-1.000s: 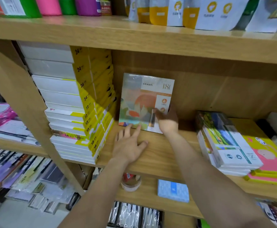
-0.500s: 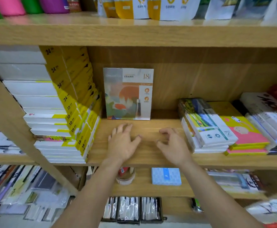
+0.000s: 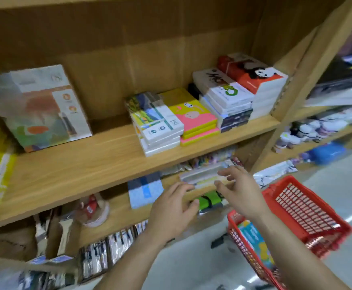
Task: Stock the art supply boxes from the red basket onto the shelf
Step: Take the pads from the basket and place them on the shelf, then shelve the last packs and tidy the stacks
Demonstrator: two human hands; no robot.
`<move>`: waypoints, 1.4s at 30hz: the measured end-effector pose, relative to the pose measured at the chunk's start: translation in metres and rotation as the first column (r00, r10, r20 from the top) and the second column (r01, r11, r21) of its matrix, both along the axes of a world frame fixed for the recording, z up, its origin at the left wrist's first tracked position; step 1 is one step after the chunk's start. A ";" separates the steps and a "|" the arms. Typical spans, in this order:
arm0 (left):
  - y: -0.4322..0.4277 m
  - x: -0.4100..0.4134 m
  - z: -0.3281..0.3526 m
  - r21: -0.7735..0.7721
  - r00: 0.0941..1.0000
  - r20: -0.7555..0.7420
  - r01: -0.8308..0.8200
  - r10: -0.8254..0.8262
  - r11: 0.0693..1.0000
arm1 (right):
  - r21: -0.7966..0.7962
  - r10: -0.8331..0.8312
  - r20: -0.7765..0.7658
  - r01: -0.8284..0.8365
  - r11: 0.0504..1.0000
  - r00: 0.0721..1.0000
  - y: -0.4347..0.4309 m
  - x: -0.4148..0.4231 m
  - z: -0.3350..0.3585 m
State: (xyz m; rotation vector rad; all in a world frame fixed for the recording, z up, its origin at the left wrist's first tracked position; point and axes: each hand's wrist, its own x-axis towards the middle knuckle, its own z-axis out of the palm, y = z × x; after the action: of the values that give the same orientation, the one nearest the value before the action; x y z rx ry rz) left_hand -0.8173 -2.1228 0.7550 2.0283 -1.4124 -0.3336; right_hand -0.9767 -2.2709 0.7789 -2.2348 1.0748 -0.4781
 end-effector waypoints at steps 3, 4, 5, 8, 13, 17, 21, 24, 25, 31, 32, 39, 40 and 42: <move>-0.048 -0.044 -0.034 0.175 0.983 0.022 0.174 -0.181 0.969 | 0.012 -0.195 -0.112 0.197 0.980 0.975 -0.026 -0.085 -0.033; -0.064 -0.058 -0.048 0.239 0.972 0.034 0.218 -0.233 0.946 | 0.023 -0.252 -0.165 0.259 0.966 0.953 -0.033 -0.115 -0.047; -0.080 -0.073 -0.062 0.300 0.959 0.045 0.253 -0.279 0.920 | 0.041 -0.300 -0.219 0.316 0.948 0.928 -0.040 -0.145 -0.061; -0.123 -0.113 -0.100 0.442 0.925 0.032 0.325 -0.377 0.836 | 0.131 -0.383 -0.368 0.456 0.881 0.847 -0.057 -0.222 -0.107; -0.175 -0.159 -0.165 0.581 0.915 0.000 0.329 -0.404 0.745 | 0.275 -0.329 -0.492 0.503 0.819 0.806 -0.088 -0.277 -0.193; -0.204 -0.171 -0.218 0.592 0.918 0.054 0.287 -0.392 0.753 | 0.413 -0.203 -0.534 0.463 0.784 0.821 -0.113 -0.274 -0.272; -0.222 -0.165 -0.269 0.545 0.936 0.141 0.199 -0.323 0.815 | 0.518 -0.167 -0.552 0.493 0.700 0.817 -0.127 -0.260 -0.355; -0.228 -0.154 -0.312 0.538 0.949 0.152 0.154 -0.275 0.829 | 0.511 -0.180 -0.627 0.574 0.639 0.758 -0.131 -0.256 -0.415; -0.230 -0.152 -0.325 0.544 0.962 0.117 0.145 -0.246 0.826 | 0.493 -0.182 -0.658 0.600 0.629 0.731 -0.132 -0.255 -0.432; -0.220 -0.149 -0.371 0.432 0.974 -0.097 0.226 -0.204 0.873 | 0.461 -0.140 -0.714 0.612 0.642 0.686 -0.126 -0.231 -0.502; -0.219 -0.149 -0.373 0.415 0.975 -0.091 0.223 -0.203 0.882 | 0.438 -0.147 -0.721 0.609 0.662 0.677 -0.123 -0.230 -0.507; -0.218 -0.150 -0.380 0.374 0.978 -0.098 0.209 -0.186 0.904 | 0.358 -0.108 -0.792 0.601 0.715 0.601 -0.135 -0.235 -0.518; -0.218 -0.150 -0.380 0.370 0.979 -0.097 0.205 -0.182 0.906 | 0.344 -0.117 -0.799 0.609 0.714 0.589 -0.138 -0.235 -0.518; -0.219 -0.149 -0.383 0.363 0.980 -0.093 0.200 -0.178 0.910 | 0.359 -0.135 -0.777 0.609 0.707 0.614 -0.142 -0.237 -0.516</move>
State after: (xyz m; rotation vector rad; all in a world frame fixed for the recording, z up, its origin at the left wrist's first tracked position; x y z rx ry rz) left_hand -0.9667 -2.3415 0.3717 2.1545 -1.6085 -0.7919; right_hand -1.2136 -2.4125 0.2633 -1.5580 1.8330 0.5975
